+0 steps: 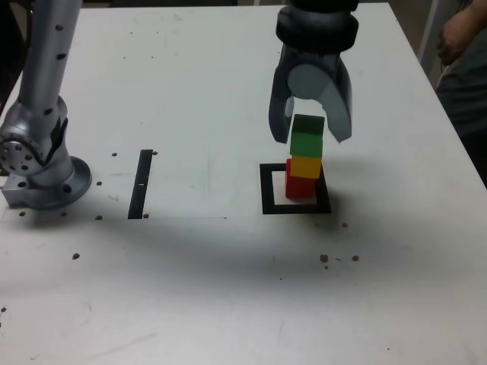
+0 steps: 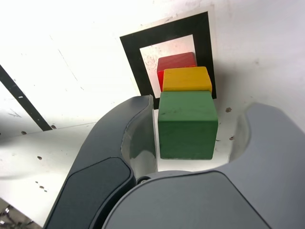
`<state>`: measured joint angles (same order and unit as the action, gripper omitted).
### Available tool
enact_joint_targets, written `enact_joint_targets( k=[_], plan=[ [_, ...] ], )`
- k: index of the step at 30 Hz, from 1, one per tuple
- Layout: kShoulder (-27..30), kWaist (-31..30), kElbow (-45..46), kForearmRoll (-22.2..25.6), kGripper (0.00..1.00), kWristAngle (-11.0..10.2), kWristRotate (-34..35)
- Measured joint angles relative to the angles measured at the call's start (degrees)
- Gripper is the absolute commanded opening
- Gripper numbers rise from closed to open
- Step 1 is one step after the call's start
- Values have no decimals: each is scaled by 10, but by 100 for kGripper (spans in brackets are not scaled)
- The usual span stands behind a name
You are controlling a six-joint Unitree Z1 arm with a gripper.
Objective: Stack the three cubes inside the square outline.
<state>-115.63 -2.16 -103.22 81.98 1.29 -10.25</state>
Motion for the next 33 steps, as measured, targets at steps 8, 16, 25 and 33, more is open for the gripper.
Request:
enact_joint_targets(
  k=[8,16,25,33],
  plan=[
    [56,0,19,-4,100,-23,4],
    [118,1,66,-2,100,-32,11],
    [186,11,159,-1,100,-37,25],
    [256,25,289,-53,100,-34,38]
  ],
)
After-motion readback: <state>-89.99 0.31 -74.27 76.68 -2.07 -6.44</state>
